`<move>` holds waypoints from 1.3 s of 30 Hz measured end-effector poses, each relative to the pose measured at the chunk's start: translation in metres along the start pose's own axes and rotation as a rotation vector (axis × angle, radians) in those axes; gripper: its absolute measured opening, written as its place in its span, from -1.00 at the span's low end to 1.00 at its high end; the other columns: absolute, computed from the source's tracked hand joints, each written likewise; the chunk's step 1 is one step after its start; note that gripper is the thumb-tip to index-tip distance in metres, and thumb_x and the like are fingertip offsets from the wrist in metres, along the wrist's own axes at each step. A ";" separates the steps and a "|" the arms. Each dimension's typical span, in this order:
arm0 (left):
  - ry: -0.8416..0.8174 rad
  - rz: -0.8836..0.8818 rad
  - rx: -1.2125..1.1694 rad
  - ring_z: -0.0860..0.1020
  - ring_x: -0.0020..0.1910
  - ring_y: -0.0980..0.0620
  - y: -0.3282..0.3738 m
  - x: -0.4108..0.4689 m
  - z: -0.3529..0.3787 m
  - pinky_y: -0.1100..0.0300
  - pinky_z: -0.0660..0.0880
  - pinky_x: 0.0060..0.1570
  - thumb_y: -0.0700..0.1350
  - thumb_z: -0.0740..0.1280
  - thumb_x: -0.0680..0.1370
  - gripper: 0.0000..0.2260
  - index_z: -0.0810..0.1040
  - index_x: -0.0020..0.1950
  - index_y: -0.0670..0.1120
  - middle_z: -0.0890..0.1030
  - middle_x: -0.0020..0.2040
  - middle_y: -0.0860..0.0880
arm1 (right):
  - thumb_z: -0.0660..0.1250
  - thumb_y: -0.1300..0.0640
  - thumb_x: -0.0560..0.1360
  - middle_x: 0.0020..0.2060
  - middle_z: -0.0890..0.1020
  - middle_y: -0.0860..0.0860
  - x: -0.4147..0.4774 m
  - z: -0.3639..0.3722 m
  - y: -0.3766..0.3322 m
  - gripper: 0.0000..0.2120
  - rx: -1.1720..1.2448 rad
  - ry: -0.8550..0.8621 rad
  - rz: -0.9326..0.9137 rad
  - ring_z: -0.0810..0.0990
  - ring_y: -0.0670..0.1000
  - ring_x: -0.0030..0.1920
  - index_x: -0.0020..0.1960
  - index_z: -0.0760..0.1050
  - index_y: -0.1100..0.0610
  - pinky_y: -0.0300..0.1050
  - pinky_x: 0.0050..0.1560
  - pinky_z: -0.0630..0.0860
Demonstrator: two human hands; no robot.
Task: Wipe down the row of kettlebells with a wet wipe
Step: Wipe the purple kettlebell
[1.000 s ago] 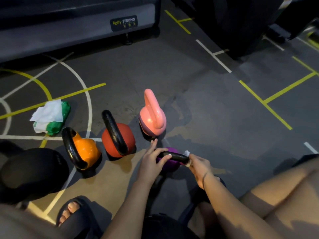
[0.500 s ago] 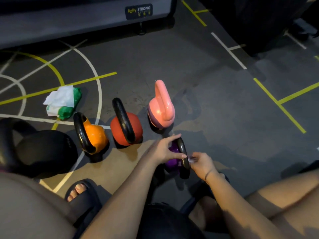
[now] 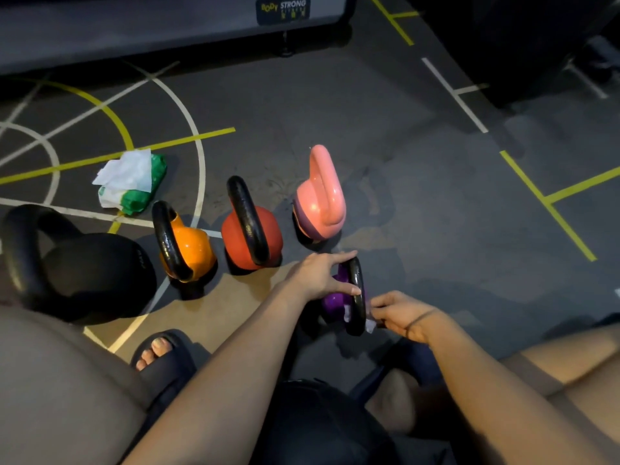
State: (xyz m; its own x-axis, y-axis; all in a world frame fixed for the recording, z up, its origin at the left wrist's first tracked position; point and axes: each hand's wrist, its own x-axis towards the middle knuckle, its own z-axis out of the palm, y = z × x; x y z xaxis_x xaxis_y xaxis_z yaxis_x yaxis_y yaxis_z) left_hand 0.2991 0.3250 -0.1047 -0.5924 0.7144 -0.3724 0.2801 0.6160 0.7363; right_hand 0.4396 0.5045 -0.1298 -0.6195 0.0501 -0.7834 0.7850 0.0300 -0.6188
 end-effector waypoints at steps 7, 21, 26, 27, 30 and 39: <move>0.015 -0.037 -0.047 0.41 0.46 0.07 -0.001 -0.004 0.002 0.35 0.29 0.22 0.24 0.56 0.38 -0.24 0.34 0.53 0.29 0.45 0.49 0.07 | 0.32 0.38 0.52 -0.15 0.68 0.08 0.007 0.023 -0.005 -0.80 -0.614 0.297 -0.232 0.61 0.02 -0.10 -0.02 0.67 0.17 -0.18 -0.06 0.44; 0.007 -0.046 -0.080 0.47 0.41 0.06 0.002 -0.008 0.001 0.29 0.36 0.25 0.27 0.56 0.37 -0.25 0.35 0.50 0.35 0.51 0.45 0.05 | 0.22 0.47 0.55 -0.39 0.57 0.10 -0.005 -0.004 -0.022 -0.71 -0.111 -0.029 0.106 0.54 -0.06 -0.40 -0.26 0.57 0.24 -0.22 -0.32 0.52; 0.011 -0.045 -0.131 0.44 0.45 0.06 -0.004 -0.007 -0.001 0.23 0.36 0.37 0.24 0.57 0.38 -0.25 0.36 0.51 0.31 0.48 0.47 0.04 | 0.14 0.44 0.60 -0.30 0.63 0.12 0.000 0.004 -0.015 -0.73 0.264 -0.007 0.135 0.60 -0.06 -0.35 -0.08 0.59 0.29 -0.24 -0.37 0.54; 0.006 -0.045 -0.139 0.43 0.45 0.06 -0.005 -0.006 -0.002 0.21 0.36 0.39 0.24 0.57 0.37 -0.25 0.36 0.51 0.31 0.48 0.48 0.04 | 0.14 0.43 0.61 -0.27 0.65 0.10 -0.003 0.005 -0.017 -0.73 0.270 -0.021 0.121 0.61 -0.06 -0.31 -0.04 0.60 0.27 -0.24 -0.33 0.54; 0.000 -0.051 -0.153 0.45 0.44 0.08 -0.006 -0.005 -0.002 0.21 0.37 0.38 0.26 0.58 0.35 -0.25 0.36 0.49 0.34 0.49 0.46 0.05 | 0.22 0.39 0.59 -0.17 0.67 0.03 -0.007 -0.003 -0.016 -0.74 0.150 -0.137 0.105 0.61 -0.08 -0.20 0.12 0.61 0.17 -0.25 -0.23 0.50; -0.012 -0.044 -0.148 0.48 0.39 0.10 -0.003 -0.002 0.001 0.29 0.36 0.27 0.23 0.58 0.36 -0.25 0.36 0.50 0.33 0.52 0.44 0.07 | 0.20 0.40 0.57 -0.15 0.64 0.17 0.009 0.031 -0.010 -0.77 -0.531 0.298 -0.179 0.69 0.09 -0.18 0.08 0.60 0.25 -0.14 -0.15 0.63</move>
State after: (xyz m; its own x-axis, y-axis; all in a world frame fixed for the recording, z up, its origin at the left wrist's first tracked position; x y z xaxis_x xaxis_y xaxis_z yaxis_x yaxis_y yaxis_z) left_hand 0.3002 0.3221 -0.1067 -0.5919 0.6926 -0.4122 0.1394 0.5917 0.7940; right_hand 0.4261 0.4737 -0.1326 -0.7732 0.2715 -0.5732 0.6131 0.5513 -0.5658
